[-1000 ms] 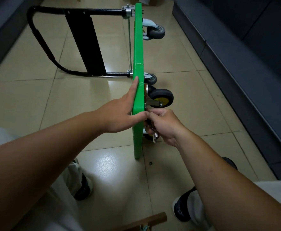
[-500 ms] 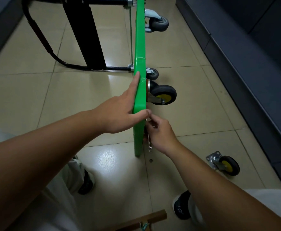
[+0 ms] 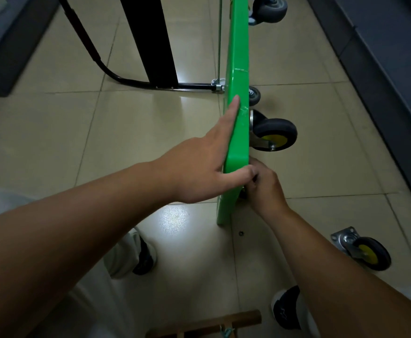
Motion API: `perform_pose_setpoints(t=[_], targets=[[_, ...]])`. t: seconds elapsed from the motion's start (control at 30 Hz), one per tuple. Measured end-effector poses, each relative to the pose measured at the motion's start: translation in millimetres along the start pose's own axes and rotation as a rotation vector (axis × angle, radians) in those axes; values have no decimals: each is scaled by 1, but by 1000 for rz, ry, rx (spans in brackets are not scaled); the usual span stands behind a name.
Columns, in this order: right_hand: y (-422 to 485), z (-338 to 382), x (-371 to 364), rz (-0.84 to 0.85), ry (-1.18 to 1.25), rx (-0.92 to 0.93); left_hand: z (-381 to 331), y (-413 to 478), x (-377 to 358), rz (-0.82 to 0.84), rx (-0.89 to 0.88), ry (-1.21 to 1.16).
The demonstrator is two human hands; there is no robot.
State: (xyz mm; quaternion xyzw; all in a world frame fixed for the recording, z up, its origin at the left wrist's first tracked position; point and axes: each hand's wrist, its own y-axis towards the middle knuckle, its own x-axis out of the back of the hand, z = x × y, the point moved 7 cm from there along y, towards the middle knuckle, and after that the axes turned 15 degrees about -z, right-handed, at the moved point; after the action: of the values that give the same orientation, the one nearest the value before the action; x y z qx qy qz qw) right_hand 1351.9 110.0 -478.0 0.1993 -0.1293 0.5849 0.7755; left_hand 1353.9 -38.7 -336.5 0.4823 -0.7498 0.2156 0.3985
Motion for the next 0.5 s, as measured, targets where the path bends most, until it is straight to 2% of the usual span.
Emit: perform_pose_setpoints(t=[0.13, 0.2, 0.23, 0.3, 0.33, 0.37, 0.4, 0.43, 0.5], targets=[[-12, -10, 14, -1, -143, 40, -2, 0, 1, -14, -9, 10], [-23, -38, 22, 41, -276, -126, -3, -1, 1, -20, -9, 12], [-33, -60, 25, 122, -390, -296, -4, -2, 1, -22, -9, 11], [-64, -87, 31, 481, -692, -599, -4, -2, 2, -31, -4, 4], [-82, -90, 35, 679, -795, -690, -4, -3, 2, -35, -1, -2], [-95, -89, 38, 804, -839, -723, -4, -3, 2, -36, 0, -8], [-99, -83, 40, 831, -831, -733, -5, -3, 1, -34, 1, -11], [-94, -73, 42, 770, -802, -709, -5, -3, 1, -31, 6, -11], [-74, -49, 45, 517, -651, -667, -6, -4, 2, -25, 18, -5]])
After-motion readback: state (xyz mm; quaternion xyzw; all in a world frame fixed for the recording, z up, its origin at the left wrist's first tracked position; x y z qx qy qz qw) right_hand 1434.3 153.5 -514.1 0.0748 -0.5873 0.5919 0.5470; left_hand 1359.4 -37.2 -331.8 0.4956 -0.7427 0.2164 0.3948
